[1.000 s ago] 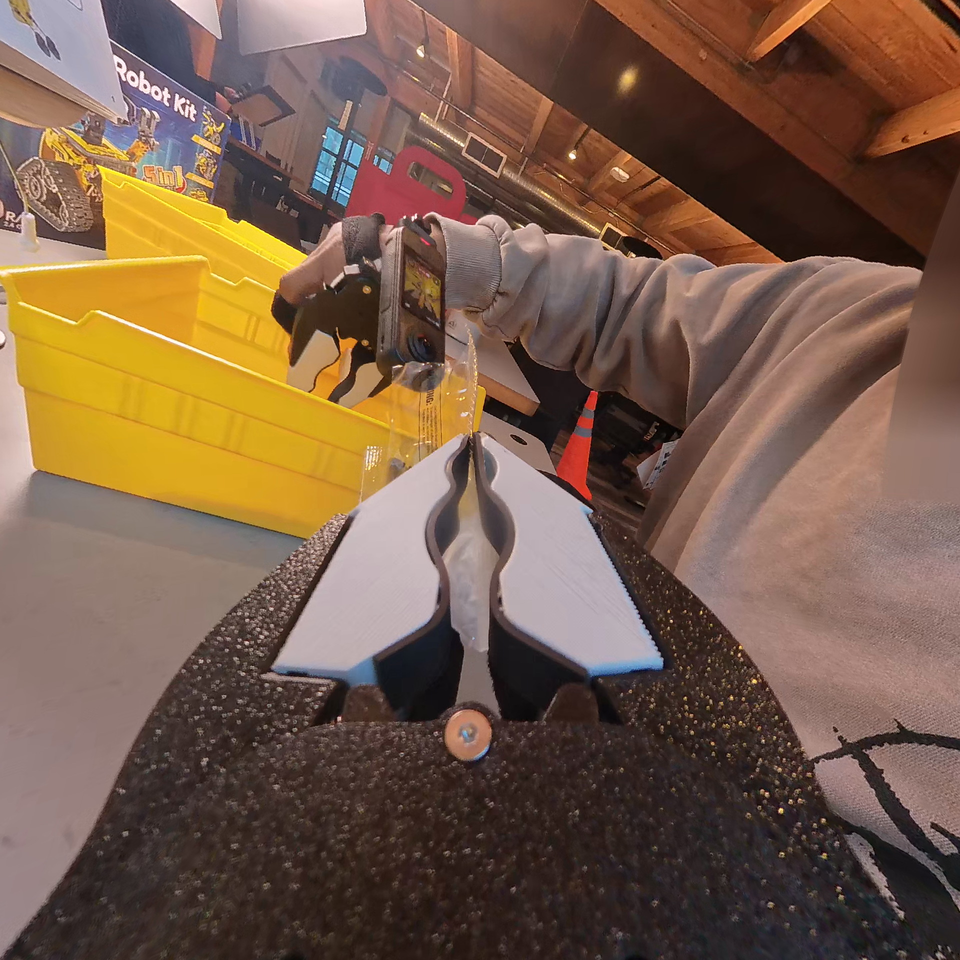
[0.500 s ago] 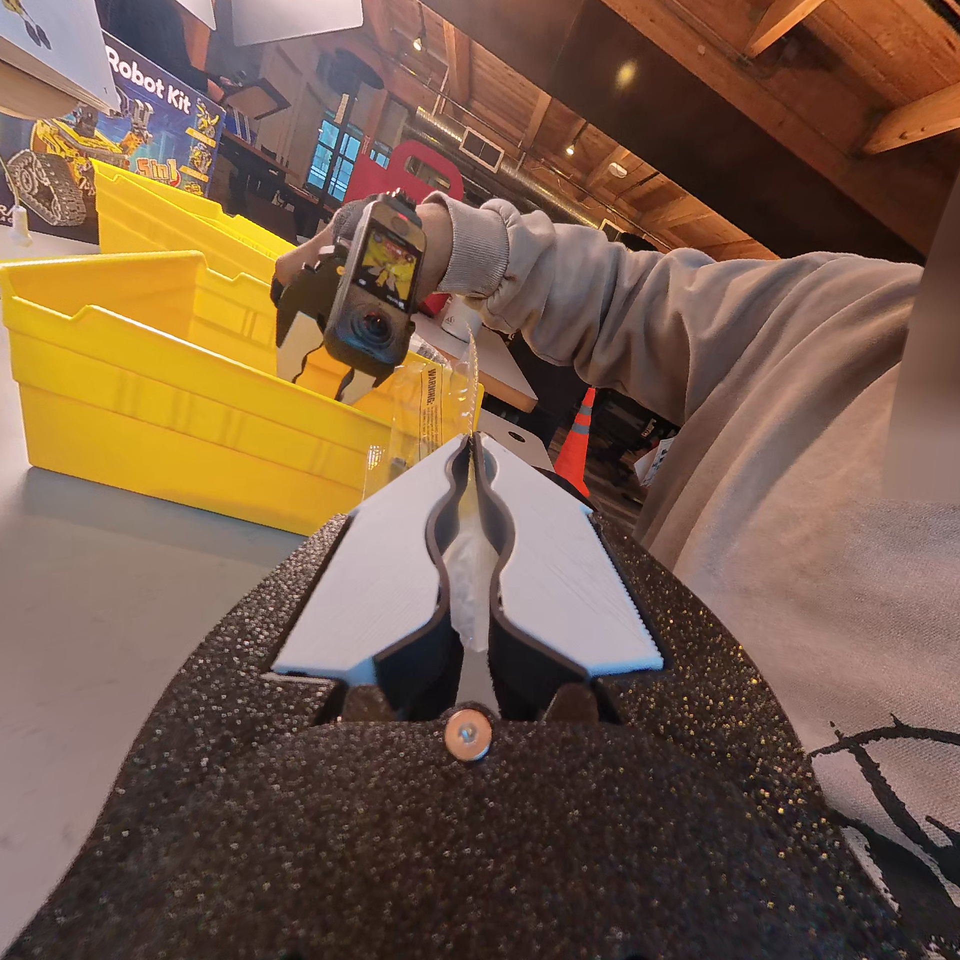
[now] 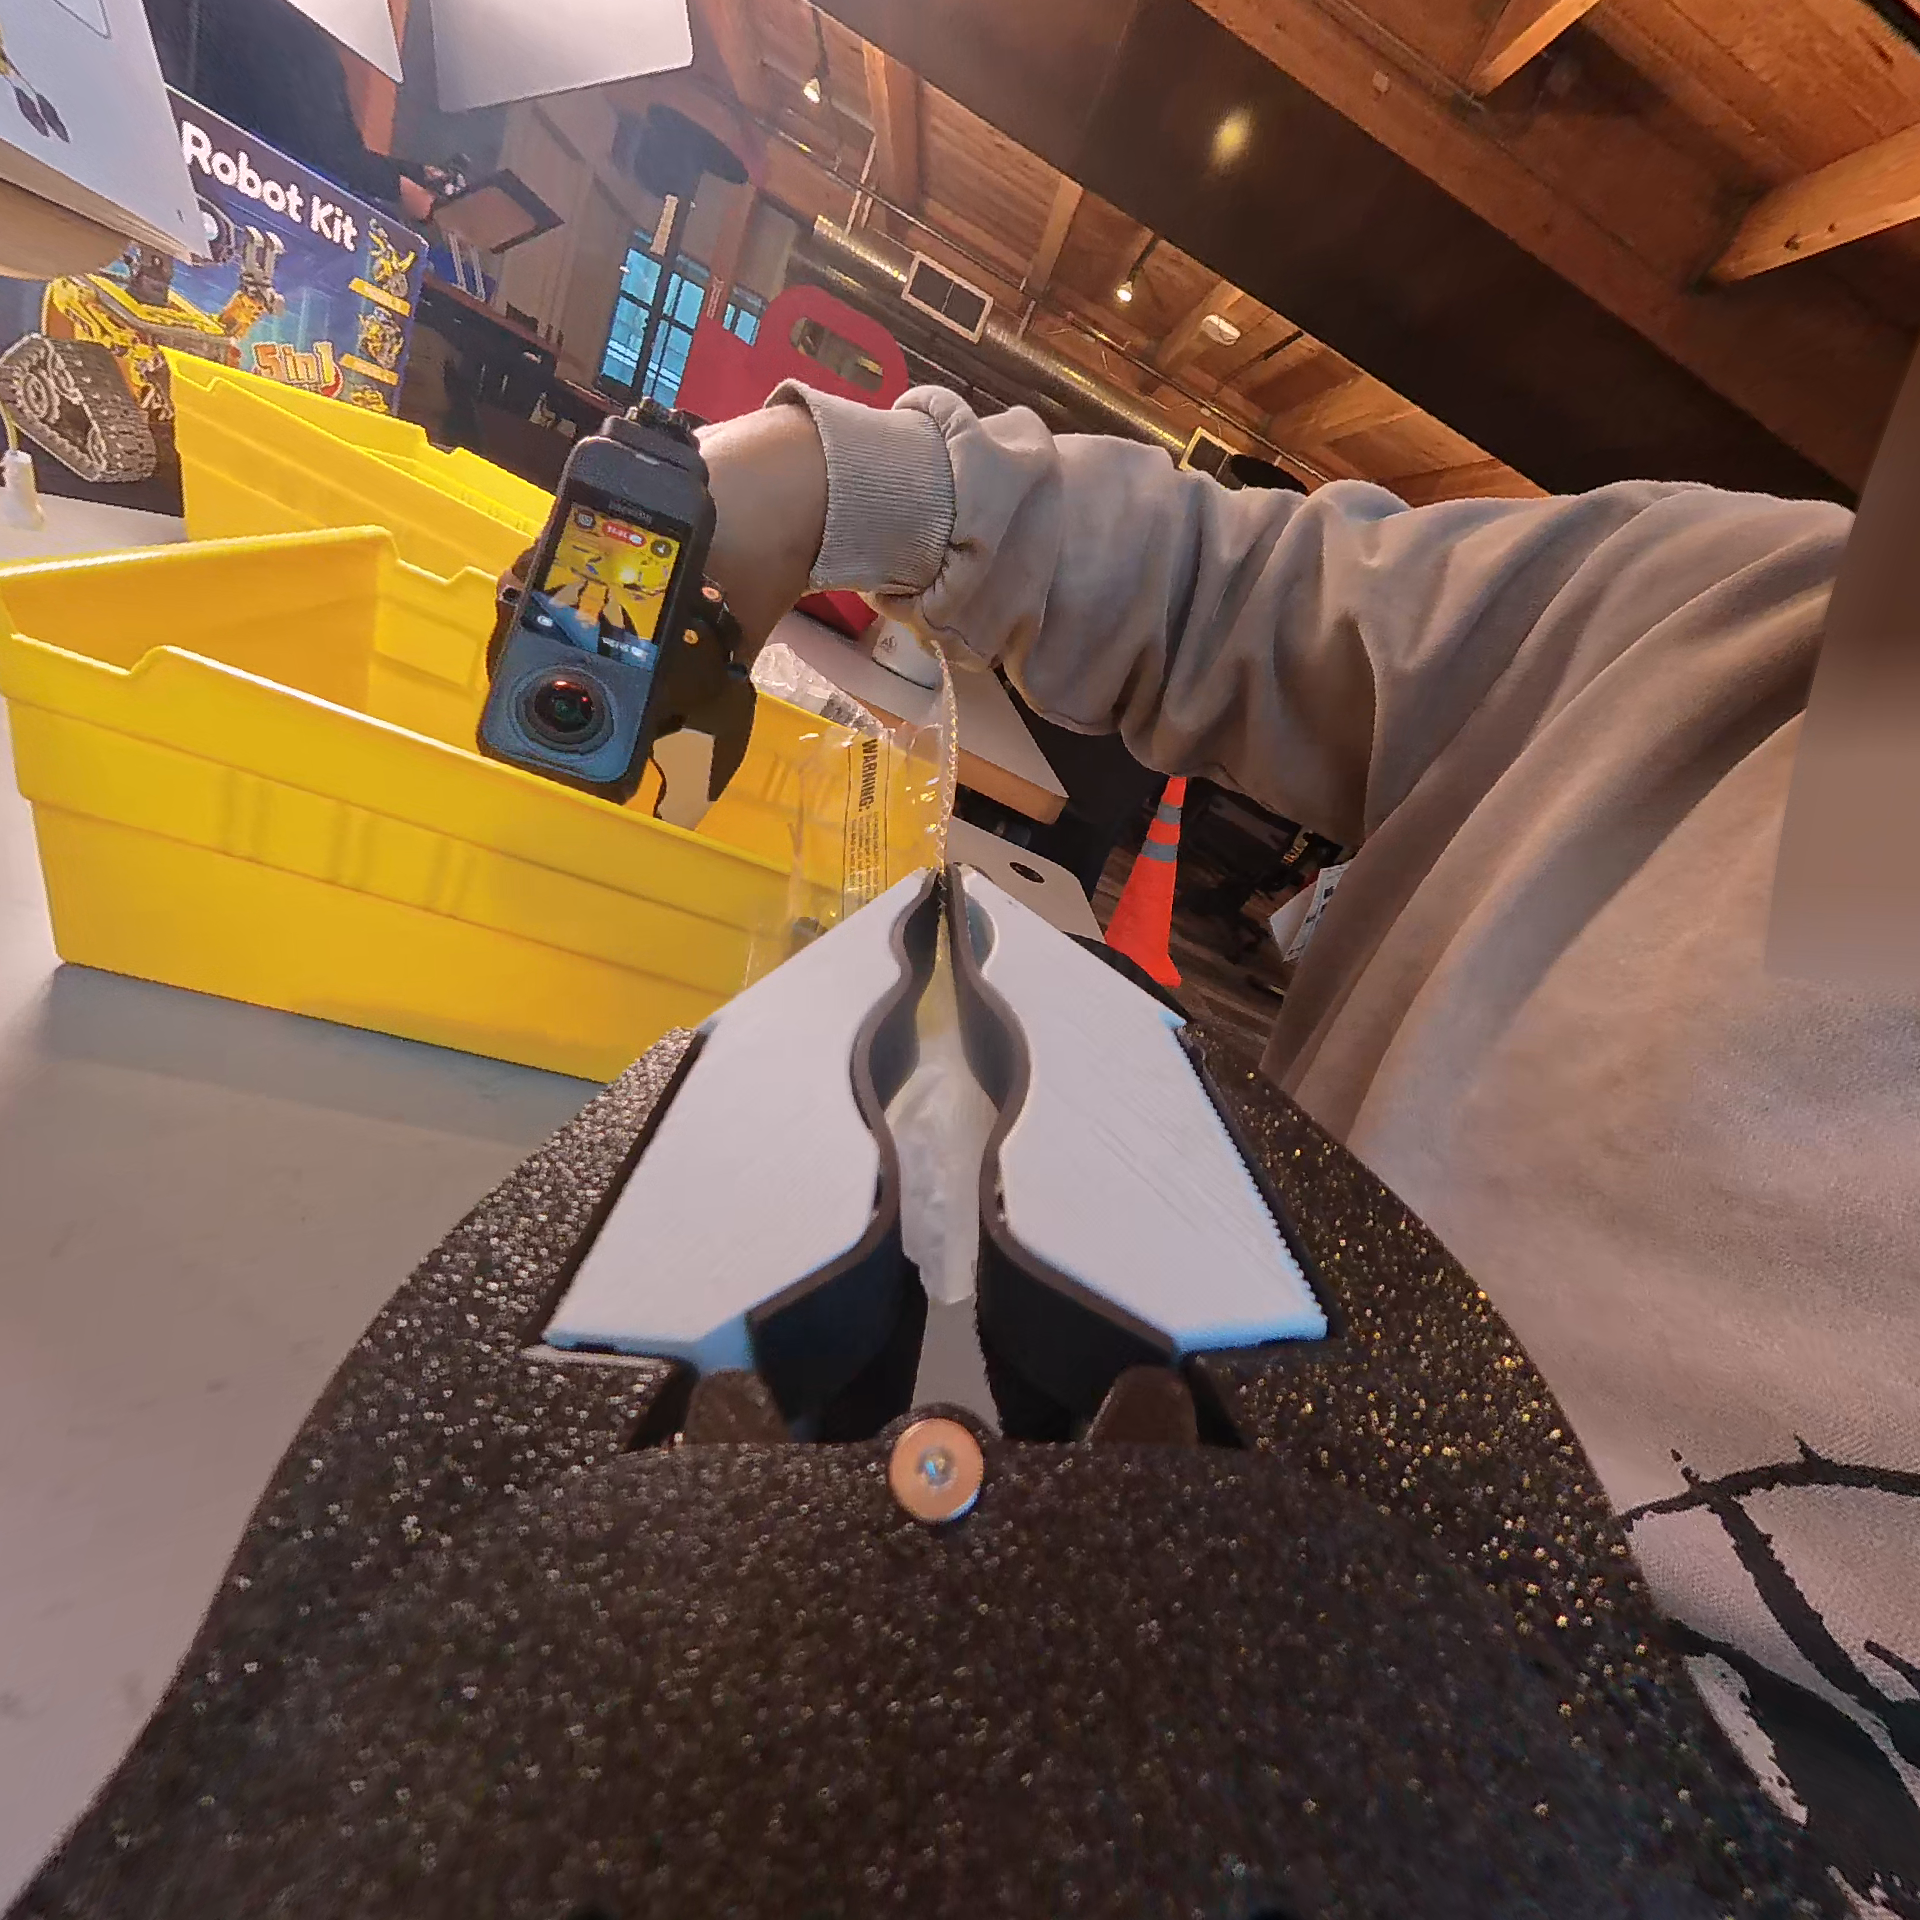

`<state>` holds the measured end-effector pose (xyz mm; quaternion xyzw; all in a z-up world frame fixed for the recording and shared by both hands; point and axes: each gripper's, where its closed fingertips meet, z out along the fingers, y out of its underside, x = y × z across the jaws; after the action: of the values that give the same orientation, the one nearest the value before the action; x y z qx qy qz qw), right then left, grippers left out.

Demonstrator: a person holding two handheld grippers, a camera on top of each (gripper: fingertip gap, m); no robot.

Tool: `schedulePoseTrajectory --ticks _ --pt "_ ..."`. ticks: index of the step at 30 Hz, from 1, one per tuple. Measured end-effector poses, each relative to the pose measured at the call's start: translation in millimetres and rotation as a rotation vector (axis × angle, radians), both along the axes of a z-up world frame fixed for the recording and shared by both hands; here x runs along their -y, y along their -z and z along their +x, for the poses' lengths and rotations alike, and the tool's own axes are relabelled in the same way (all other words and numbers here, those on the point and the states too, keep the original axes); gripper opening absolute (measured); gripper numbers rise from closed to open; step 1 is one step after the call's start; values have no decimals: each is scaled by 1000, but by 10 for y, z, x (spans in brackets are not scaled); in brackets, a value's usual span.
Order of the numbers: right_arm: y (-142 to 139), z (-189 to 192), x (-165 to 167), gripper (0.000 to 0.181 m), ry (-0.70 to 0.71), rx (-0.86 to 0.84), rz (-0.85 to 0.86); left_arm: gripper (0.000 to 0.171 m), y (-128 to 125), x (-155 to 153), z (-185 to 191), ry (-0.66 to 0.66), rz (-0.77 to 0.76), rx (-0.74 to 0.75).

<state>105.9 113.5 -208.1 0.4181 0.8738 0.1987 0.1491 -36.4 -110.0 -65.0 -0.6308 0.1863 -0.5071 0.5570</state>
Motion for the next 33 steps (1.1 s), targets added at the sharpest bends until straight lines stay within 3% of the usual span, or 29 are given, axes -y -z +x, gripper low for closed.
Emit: schedulePoseTrajectory --ticks 5,8,18,22,25,29,33 --pt "8 -27 24 28 9 -17 -19 0 -10 10 3 5 5 -3" --pt "21 -78 48 6 14 -58 -45 0 -10 16 10 6 7 -9" --pt "-63 -188 246 4 7 -225 -147 0 -16 26 20 6 13 -16" --pt "-242 -243 305 4 25 -340 -186 0 -8 23 22 2 13 -22" --pt "-590 -468 591 4 49 -531 -309 0 -21 32 29 7 26 -16" --pt "-1215 -903 1334 4 5 -787 -554 0 -71 67 60 21 69 -4" --pt "-1355 -1083 1707 5 -71 -834 -569 0 -110 108 90 21 109 -14"
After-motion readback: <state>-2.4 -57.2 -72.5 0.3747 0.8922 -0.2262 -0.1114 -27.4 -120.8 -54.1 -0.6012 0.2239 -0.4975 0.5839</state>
